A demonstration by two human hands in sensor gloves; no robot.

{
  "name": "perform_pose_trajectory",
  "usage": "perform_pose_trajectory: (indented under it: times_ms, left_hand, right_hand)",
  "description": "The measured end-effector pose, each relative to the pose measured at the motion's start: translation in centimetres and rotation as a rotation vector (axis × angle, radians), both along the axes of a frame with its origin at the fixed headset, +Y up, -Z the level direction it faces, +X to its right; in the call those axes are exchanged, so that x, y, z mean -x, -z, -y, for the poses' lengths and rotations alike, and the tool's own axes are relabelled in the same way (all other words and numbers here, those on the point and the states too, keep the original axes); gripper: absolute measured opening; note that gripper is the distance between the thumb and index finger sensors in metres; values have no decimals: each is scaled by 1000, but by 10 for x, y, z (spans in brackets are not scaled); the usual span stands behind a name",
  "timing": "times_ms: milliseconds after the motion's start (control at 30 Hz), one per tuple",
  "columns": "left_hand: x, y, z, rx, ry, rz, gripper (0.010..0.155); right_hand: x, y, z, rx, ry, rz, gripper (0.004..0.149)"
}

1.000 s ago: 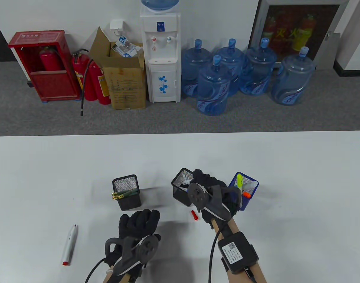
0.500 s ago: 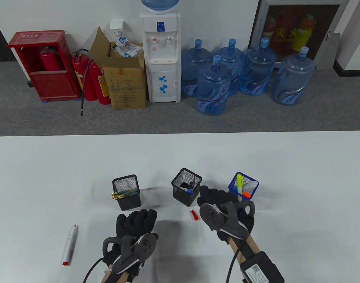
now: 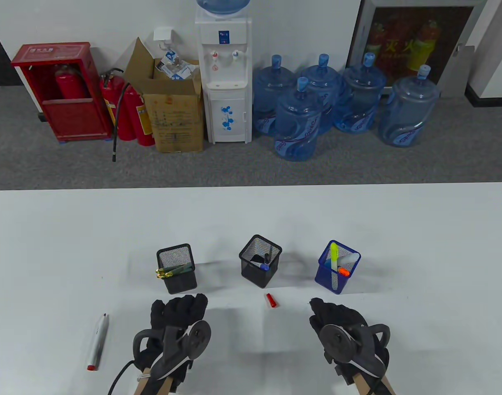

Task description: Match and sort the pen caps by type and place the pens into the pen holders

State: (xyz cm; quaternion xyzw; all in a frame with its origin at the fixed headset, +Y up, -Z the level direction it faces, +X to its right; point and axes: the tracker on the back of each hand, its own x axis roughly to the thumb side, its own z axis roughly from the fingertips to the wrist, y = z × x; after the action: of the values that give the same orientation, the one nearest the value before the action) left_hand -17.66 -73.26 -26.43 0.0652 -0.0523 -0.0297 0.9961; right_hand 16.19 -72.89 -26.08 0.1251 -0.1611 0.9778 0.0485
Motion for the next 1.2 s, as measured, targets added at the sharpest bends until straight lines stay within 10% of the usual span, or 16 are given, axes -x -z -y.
perform_pose_trajectory:
  times_ms: [333,633,967,1200]
  left_hand:
    - [96,-1,-20,70,356,-288,65]
    - [151,9,16,341,384,-546,84]
    - [142,8,21,290,322,-468,66]
    - [60,11,-10,232,222,-169,57]
  right_hand:
    - [8,-3,5,-14,-128,-52,53]
    - [9,-2,10,1,-174,-59,53]
    - [11,-3,8,2,-186,-61,53]
    - [11,-3,9,9,-187,-62,53]
